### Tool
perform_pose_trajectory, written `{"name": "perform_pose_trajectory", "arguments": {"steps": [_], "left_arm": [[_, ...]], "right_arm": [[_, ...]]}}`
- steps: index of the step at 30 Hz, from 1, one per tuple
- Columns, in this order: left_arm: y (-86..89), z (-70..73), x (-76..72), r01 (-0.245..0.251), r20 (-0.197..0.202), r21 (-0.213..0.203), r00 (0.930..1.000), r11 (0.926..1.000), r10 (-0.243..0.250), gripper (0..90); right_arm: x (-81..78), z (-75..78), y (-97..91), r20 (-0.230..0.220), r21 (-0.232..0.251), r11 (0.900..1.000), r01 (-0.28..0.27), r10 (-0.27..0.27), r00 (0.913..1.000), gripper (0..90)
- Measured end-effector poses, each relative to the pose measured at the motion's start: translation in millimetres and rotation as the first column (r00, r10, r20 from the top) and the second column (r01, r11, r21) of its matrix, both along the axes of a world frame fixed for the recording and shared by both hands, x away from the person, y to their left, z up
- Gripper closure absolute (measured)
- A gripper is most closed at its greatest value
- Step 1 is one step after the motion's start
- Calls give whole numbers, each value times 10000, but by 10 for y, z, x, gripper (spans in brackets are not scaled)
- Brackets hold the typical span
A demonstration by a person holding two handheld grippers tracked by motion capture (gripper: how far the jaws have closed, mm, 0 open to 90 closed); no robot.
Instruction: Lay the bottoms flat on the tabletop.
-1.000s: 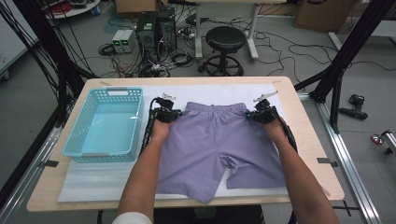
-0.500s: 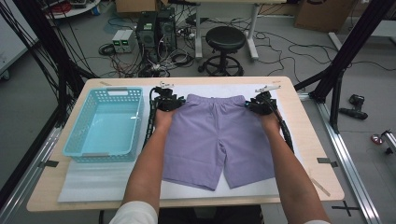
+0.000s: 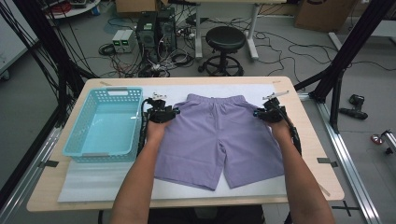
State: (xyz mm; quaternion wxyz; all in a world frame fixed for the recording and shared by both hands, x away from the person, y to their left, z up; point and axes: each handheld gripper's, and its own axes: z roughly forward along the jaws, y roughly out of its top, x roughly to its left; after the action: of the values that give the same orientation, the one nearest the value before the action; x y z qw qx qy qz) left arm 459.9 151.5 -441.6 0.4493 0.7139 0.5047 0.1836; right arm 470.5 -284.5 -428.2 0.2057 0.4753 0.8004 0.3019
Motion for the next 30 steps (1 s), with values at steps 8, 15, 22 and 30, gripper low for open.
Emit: {"name": "perform_pose_trajectory", "arguments": {"steps": [8,15,22,30], "left_arm": [[82,-43,-217,72,166,-179,9998,9998,-69,574],[131,-17,-551,535,555,-708,9972,9960,-497,544],[207,-2,-979,1002,919,-1022,9916,9897,-909,503],[233,-65,-1475,1507,1158,-1120,9837,9822,-1377,502]], "right_arm": [[-127,-168,-210,-54,51,9887,1497,-1497,9887,854],[-493,-7,-310,760,984,9921,781,-857,9934,798],[-1143,79,-457,1087,1266,9912,383,-522,9927,743],[-1766,-45,-677,451,1130,9920,562,-616,9971,734]]}}
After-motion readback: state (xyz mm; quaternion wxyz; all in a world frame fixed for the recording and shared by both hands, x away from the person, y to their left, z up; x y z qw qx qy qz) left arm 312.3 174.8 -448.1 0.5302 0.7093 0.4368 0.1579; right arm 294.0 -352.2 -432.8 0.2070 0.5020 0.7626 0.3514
